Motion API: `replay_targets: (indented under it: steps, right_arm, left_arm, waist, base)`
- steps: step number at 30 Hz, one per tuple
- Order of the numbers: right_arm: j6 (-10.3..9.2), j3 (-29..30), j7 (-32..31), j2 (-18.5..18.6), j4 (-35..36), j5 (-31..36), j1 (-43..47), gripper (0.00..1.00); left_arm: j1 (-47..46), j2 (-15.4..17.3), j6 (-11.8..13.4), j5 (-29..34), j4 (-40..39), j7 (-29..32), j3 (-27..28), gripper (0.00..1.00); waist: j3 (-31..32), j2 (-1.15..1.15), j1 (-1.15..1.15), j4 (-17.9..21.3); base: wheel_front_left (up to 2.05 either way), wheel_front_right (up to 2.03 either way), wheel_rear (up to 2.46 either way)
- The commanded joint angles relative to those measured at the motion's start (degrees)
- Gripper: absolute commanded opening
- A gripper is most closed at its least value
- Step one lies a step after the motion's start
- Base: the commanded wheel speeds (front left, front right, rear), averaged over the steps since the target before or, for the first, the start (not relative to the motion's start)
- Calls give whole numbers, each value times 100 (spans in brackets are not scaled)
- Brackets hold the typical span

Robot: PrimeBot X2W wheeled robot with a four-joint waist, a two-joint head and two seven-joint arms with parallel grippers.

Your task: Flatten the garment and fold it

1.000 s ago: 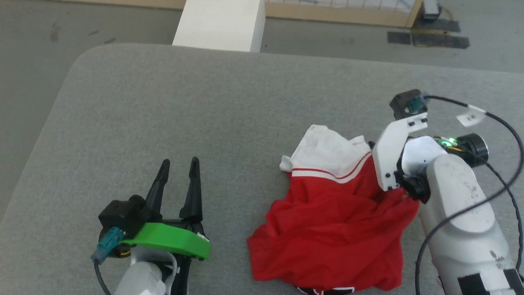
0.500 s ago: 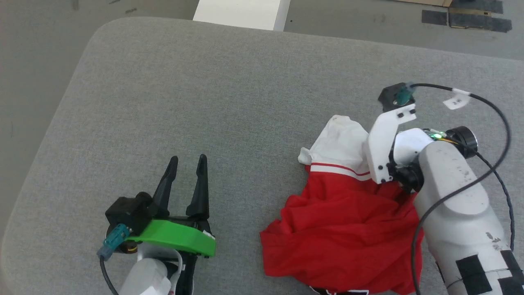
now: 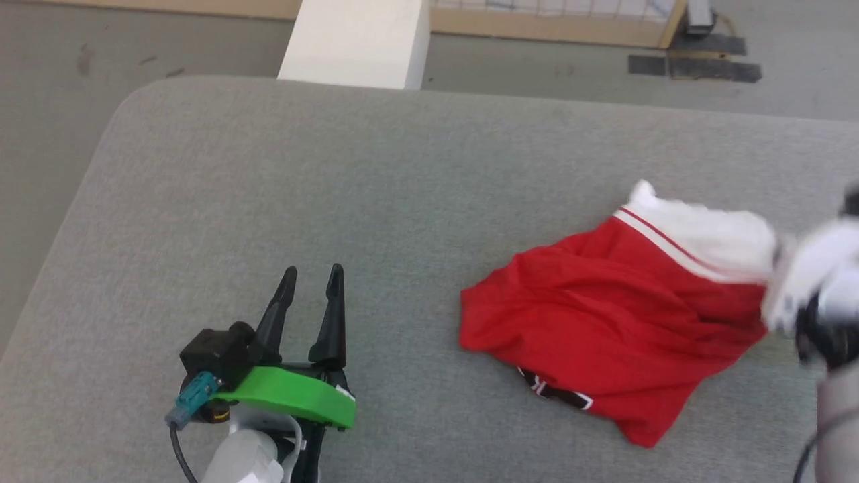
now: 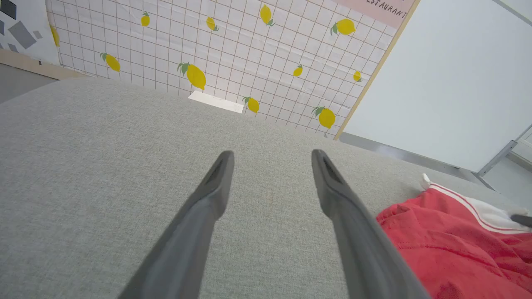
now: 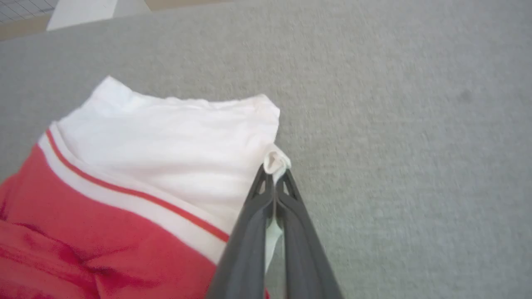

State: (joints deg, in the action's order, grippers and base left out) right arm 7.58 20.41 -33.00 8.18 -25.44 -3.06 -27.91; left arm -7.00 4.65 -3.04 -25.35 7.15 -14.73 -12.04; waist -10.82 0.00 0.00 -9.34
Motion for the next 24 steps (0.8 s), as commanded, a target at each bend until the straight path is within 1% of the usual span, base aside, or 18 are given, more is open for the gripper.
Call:
replay_targets:
  steps: [1,3,4,5,9,11,12,15,17,19,21,24]
  right_arm:
    - [-9,71,-112,-95,105,13,332,0]
    - [-9,216,-188,-242,292,-86,662,0]
    - [-9,310,-102,-317,448,-148,784,78]
    - [-9,371,6,-365,577,-189,859,100]
    - [-9,749,773,-499,1232,-449,1111,100]
    - [-9,856,979,-522,1499,-701,1316,100]
    - [-9,838,1043,-525,1570,-933,1465,100]
    - [-9,731,1212,-527,1732,-1358,1857,100]
    - [-9,591,1279,-528,1815,-1480,2088,100]
    - [-9,449,1301,-529,1861,-1576,2225,100]
    - [-9,339,1319,-529,1895,-1614,2271,100]
    - [-9,158,1294,-529,1965,-1596,2234,100]
  left_arm:
    - [71,-24,-27,33,24,-27,3,100]
    - [101,-23,-26,8,38,-27,16,100]
    - [113,-20,-31,1,48,-25,8,100]
    - [119,-18,-33,-4,55,-23,0,100]
    - [129,-7,-53,-21,88,4,-50,100]
    - [131,-6,-56,-35,92,25,-70,100]
    - [137,-5,-53,-46,92,36,-74,100]
    - [162,-9,-11,-107,80,96,-54,100]
    - [148,-20,-4,-188,73,213,-70,100]
    - [25,-36,-53,-287,77,412,-158,100]
    - [-254,-44,-112,-343,139,784,-330,100]
    - [-991,-26,-195,-347,368,1575,-642,100]
  waist:
    - [170,0,0,156]
    - [211,0,0,216]
    - [226,0,0,238]
    - [236,0,0,253]
    - [311,0,0,253]
    - [339,0,0,231]
    - [351,0,0,228]
    - [360,0,0,286]
    - [347,0,0,387]
    - [329,0,0,503]
    - [284,0,0,614]
    - [183,0,0,794]
  base:
    - [0,0,0]
    - [0,0,0]
    - [0,0,0]
    - [0,0,0]
    - [0,0,0]
    - [0,0,0]
    - [0,0,0]
    - [0,0,0]
    - [0,0,0]
    - [0,0,0]
    - [0,0,0]
    - [0,0,0]
